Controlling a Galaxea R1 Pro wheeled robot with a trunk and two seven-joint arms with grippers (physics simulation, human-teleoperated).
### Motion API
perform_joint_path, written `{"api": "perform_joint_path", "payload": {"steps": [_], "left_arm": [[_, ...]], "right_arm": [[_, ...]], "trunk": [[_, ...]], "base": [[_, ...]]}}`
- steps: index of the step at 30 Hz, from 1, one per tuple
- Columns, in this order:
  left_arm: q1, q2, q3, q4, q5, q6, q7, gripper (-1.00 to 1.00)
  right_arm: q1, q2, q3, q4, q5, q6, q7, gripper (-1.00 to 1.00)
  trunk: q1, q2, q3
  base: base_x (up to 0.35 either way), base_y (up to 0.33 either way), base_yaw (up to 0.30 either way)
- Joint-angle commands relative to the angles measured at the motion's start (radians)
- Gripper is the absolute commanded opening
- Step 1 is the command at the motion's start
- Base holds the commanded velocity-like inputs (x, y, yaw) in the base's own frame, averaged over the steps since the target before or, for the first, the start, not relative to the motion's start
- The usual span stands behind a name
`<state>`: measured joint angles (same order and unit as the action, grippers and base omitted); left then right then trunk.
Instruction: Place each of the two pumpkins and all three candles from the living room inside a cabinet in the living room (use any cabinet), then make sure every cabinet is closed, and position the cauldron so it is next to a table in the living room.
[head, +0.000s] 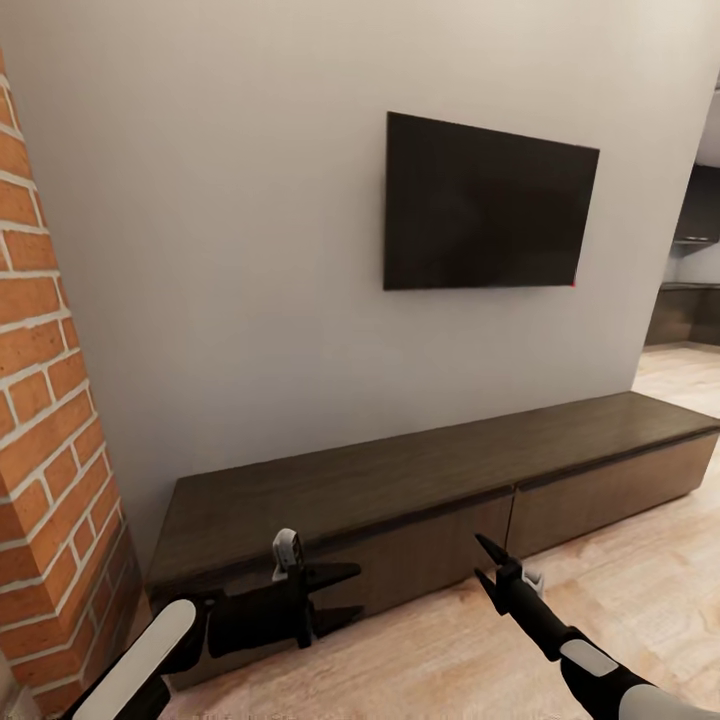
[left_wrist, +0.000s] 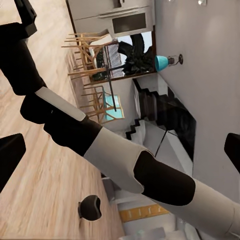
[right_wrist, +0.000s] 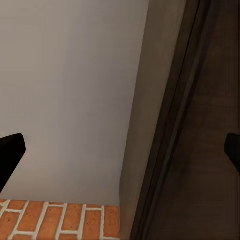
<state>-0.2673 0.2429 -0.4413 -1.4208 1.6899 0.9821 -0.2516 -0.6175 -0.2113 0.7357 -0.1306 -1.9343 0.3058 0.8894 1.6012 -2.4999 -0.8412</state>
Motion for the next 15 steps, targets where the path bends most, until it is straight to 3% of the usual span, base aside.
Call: {"api": "perform_joint_path", "payload": {"steps": [1, 15], "left_arm": [[-0.001, 0.000, -0.003, 0.000, -0.007, 0.000, -0.009, 1.00], [-0.001, -0.002, -0.006, 0.002, -0.007, 0.000, -0.007, 1.00]], "right_arm": [[-0.001, 0.000, 0.005, 0.000, -0.011, 0.008, 0.003, 1.00], [-0.016, -0.012, 0.003, -0.001, -0.014, -0.021, -0.011, 1.00]], "trunk": [[0.000, -0.001, -0.005], [0.006, -0.004, -0.059]], "base": [[0.000, 0.000, 0.000], [0.000, 0.000, 0.000]]}}
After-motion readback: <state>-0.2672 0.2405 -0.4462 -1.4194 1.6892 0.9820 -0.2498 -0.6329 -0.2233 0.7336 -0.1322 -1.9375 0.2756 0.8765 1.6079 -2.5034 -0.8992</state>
